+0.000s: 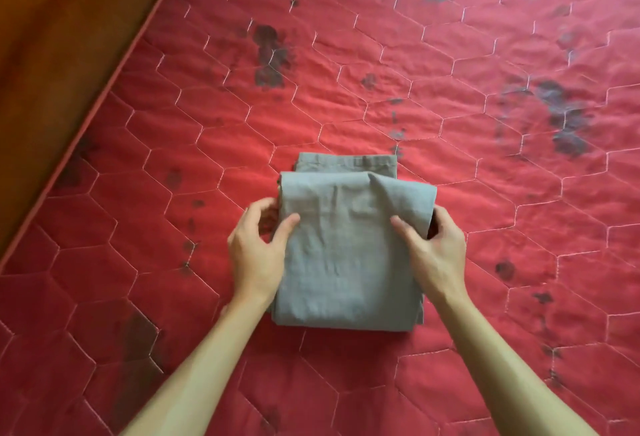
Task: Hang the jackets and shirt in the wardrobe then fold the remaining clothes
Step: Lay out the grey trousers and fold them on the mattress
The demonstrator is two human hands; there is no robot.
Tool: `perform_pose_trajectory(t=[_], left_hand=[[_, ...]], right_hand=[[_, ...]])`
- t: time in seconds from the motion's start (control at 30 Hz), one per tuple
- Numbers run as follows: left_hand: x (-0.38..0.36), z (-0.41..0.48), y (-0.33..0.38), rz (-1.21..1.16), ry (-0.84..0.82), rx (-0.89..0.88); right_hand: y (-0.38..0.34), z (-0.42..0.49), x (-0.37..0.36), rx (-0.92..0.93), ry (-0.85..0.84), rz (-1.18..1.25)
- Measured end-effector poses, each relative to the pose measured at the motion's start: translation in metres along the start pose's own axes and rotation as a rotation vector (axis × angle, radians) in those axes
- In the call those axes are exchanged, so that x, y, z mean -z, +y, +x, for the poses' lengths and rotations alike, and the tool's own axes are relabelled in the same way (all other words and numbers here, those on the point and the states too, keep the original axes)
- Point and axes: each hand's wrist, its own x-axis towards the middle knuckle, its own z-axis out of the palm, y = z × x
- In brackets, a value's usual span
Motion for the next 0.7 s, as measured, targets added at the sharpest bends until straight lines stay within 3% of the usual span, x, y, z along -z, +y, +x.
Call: perform_pose_trajectory(t=[0.13, 0.2, 0.3, 0.37, 0.47, 0.57, 0.63, 0.7], left_hand=[[-0.025, 0.004, -0.023, 0.221, -0.163, 0.104], [-0.032, -0.014, -0.027, 0.499, -0.155, -0.110], [-0.041, -0.035, -0.036, 0.708, -0.338, -0.508], [-0.043, -0.035, -0.044, 0.745, -0.417, -0.497], [-0.042, -0.035, -0.053, 0.792, -0.354, -0.319], [-0.036, -0.041, -0.054, 0.790, -0.273, -0.049], [-0.032, -0.044, -0.047, 0.740, -0.261, 0.041], [-0.025, -0.042, -0.033, 0.647, -0.266, 0.101]], right_hand=[[0.013, 0.020, -0.015, 0.042, 0.071, -0.349], [0.013, 0.011, -0.022, 0.319, 0.140, -0.680], [0.026, -0.011, -0.044, 0.623, -0.137, -0.865], [0.042, -0.018, -0.055, 0.654, -0.297, -0.939], [0.052, -0.012, -0.050, 0.541, -0.224, -0.963], [0.060, -0.010, -0.026, 0.161, -0.043, -0.875], [0.061, -0.013, -0.012, 0.016, -0.083, -0.828], [0.055, -0.018, -0.002, 0.035, -0.143, -0.775]])
